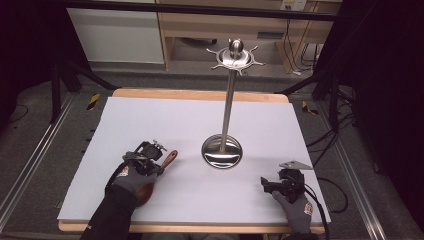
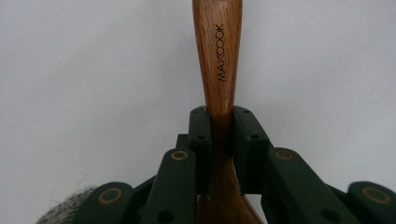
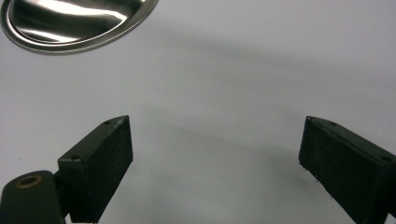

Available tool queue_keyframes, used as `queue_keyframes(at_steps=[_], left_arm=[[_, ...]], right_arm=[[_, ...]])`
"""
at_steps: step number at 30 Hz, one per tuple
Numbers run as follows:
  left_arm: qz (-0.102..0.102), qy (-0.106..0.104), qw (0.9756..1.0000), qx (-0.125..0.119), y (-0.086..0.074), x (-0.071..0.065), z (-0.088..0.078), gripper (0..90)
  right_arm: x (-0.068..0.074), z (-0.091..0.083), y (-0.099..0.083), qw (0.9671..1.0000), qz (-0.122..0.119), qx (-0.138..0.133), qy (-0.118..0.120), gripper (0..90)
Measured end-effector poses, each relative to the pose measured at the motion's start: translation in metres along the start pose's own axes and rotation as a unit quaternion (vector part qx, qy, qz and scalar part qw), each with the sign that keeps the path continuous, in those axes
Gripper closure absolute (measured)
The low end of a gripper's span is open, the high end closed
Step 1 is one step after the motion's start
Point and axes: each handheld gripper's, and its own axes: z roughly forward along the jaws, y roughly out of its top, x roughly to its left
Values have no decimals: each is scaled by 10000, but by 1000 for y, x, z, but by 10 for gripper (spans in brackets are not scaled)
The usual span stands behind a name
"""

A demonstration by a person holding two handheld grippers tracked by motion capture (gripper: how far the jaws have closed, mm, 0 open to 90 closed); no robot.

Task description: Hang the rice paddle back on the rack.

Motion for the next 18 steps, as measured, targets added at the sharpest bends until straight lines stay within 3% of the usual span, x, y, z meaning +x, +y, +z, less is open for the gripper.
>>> queue_keyframes(at_steps=[11, 18], left_arm=[[-173, -3, 9976, -671, -17, 2, -16, 784], [-196, 6, 9960, -867, -26, 2, -24, 784]], right_arm=[[-1, 0, 0, 10000, -34, 15, -21, 101], [-1, 0, 0, 10000, -32, 24, -21, 101]])
